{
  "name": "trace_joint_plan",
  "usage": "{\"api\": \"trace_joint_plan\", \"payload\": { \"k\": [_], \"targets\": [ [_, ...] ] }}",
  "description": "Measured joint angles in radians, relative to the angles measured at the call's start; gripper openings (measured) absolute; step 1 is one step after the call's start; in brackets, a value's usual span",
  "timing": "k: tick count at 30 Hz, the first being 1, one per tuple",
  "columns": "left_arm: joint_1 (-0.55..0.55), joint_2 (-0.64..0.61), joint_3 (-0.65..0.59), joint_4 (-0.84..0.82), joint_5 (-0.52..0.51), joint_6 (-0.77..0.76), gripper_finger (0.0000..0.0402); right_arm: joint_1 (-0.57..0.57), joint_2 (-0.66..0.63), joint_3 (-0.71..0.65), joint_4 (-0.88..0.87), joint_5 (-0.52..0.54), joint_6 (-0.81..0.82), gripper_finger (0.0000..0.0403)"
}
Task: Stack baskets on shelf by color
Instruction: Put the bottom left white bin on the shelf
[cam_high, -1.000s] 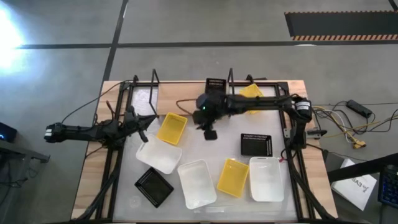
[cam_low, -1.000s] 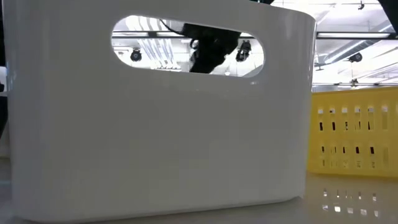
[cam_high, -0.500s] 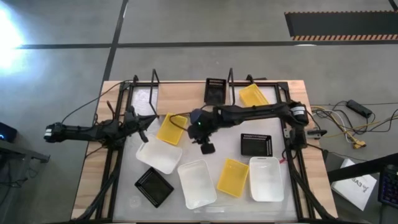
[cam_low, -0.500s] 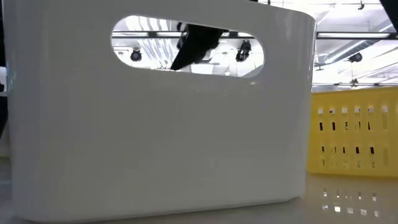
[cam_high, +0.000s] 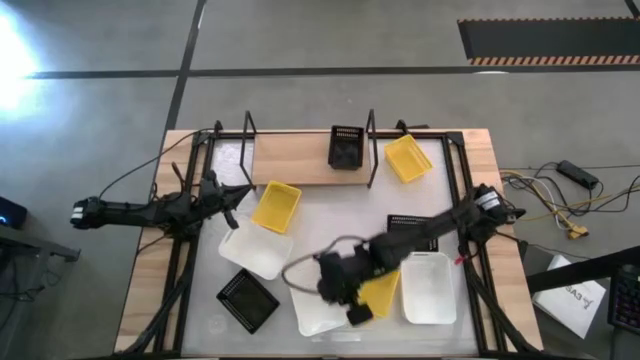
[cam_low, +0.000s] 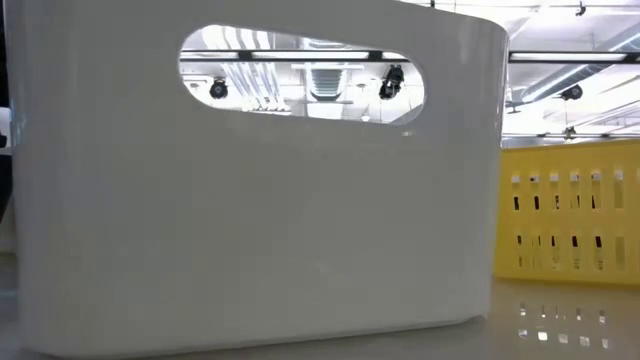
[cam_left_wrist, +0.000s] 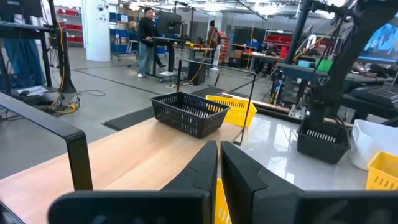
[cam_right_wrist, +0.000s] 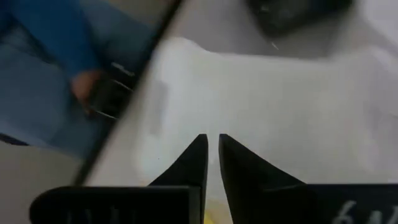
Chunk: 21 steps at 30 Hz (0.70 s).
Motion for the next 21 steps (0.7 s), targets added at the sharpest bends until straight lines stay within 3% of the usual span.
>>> {"api": "trace_joint_plan", "payload": {
  "k": [6, 9, 17, 21],
  "targets": [
    [0.000, 0.001, 0.000, 0.000, 0.000, 0.000, 0.0004, 0.124, 0.072, 0.000, 0.268, 0.000, 0.151, 0.0056],
    [0.000, 0.003, 0.000, 0.000, 0.000, 0.000, 0.0004, 0.165, 0.123, 0.021, 0.294, 0.000, 0.181, 0.0063],
    [0.000, 0.008, 0.000, 0.000, 0.000, 0.000, 0.0004, 0.190, 0.270, 0.236, 0.112, 0.054, 0.176, 0.0110],
    [0.000, 0.010, 0.000, 0.000, 0.000, 0.000, 0.0004, 0.190, 0.365, 0.387, -0.066, 0.059, 0.079, 0.0141]
  ]
}}
